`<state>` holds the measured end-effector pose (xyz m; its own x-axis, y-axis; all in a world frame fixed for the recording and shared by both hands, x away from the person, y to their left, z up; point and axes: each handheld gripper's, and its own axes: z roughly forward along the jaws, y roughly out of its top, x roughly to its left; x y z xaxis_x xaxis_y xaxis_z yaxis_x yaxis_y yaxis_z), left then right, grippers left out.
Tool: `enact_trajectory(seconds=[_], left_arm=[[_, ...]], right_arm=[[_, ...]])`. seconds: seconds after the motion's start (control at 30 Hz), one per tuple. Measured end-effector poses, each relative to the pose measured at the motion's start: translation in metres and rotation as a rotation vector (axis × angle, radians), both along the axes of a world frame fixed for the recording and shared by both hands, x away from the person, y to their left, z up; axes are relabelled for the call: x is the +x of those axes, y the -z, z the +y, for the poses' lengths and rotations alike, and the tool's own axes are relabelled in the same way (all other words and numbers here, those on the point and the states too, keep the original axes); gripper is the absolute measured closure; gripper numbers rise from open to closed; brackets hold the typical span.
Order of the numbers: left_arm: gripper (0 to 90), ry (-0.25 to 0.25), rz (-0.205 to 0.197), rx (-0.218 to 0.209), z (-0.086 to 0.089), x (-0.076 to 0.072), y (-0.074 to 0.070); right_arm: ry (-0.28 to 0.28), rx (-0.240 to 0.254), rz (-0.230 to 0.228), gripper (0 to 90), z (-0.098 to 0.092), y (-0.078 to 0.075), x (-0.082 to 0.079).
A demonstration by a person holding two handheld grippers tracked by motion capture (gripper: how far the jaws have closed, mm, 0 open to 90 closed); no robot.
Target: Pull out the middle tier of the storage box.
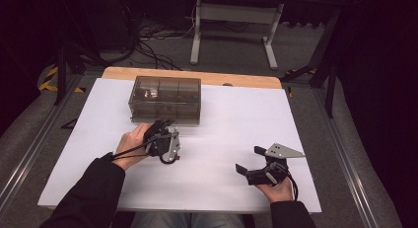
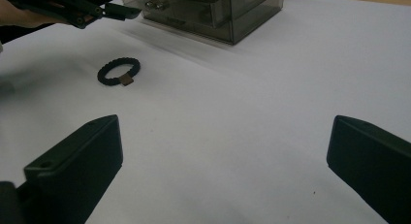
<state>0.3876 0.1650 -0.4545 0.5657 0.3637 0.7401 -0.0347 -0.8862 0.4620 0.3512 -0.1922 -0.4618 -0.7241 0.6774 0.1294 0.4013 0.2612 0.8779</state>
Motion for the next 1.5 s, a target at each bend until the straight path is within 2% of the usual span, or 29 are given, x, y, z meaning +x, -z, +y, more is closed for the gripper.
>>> enact_trajectory(seconds=[0.13,0.33,0.57,0.63,0.67,0.8,0.93,1.1,1.17,1.5], left_arm=[[52.9,-0.012,0.064,-0.097,0.005,0.005,-0.007],[51.7,0.003,0.172,-0.231,0.014,0.012,-0.017],[51.3,0.019,0.312,-0.428,0.031,0.023,-0.03],[51.1,0.023,0.333,-0.468,0.035,0.026,-0.031],[51.1,0.027,0.36,-0.499,0.038,0.028,-0.033],[50.2,0.041,0.409,-0.568,0.047,0.035,-0.036],[49.3,0.04,0.436,-0.581,0.052,0.041,-0.036],[49.4,0.041,0.455,-0.565,0.052,0.048,-0.031],[49.5,0.034,0.457,-0.554,0.052,0.05,-0.028],[50.4,0.02,0.475,-0.562,0.052,0.063,-0.017]], right_arm=[[0.0,0.0,0.0,0.1,0.0,0.0,0.0],[-0.002,0.001,-0.002,0.1,0.0,0.0,0.0],[-0.003,0.001,-0.001,0.1,0.0,0.0,0.0],[-0.003,0.001,-0.001,0.1,0.0,0.0,0.0],[-0.003,0.001,-0.001,0.1,0.0,0.0,0.0],[-0.003,0.001,-0.001,0.1,0.0,0.0,0.0],[-0.001,0.0,0.002,0.1,0.0,0.0,0.0],[0.0,-0.002,0.005,0.1,0.0,0.0,0.0],[-0.001,-0.002,0.006,0.1,0.0,0.0,0.0],[-0.001,-0.003,0.004,0.1,0.0,0.0,0.0]])
